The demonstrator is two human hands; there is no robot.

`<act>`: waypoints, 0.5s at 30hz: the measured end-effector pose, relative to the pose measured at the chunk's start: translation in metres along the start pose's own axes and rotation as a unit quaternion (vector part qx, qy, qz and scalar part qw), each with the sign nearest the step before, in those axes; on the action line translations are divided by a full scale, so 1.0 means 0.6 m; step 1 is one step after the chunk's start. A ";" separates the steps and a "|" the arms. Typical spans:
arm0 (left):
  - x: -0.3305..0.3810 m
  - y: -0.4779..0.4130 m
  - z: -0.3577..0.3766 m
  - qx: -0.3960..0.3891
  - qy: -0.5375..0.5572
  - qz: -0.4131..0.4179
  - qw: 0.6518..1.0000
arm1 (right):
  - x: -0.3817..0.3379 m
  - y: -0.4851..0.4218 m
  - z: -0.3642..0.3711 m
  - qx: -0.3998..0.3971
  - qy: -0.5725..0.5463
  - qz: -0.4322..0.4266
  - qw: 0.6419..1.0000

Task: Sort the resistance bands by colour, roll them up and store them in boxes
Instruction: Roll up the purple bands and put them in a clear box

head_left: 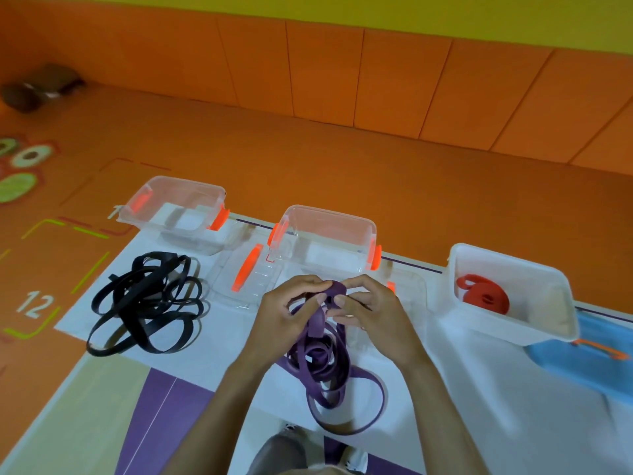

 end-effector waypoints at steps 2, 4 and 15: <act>-0.002 -0.005 -0.003 0.003 0.061 -0.013 0.998 | -0.001 -0.006 0.004 0.038 -0.031 0.008 0.999; -0.007 -0.012 -0.011 0.015 0.116 -0.035 0.993 | -0.002 -0.011 0.015 0.083 -0.059 -0.001 0.995; -0.054 -0.069 -0.090 0.002 0.167 -0.058 0.984 | -0.007 -0.053 0.068 0.067 0.081 -0.019 0.994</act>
Point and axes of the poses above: each hand's wrist, its own y-axis away from the middle knuckle, its own z-axis out of the palm, x = y × z, the point moved 9 cm from there along -y, towards the middle knuckle, and after that the axes turned 11 degrees about -z, right-handed, at the moved point
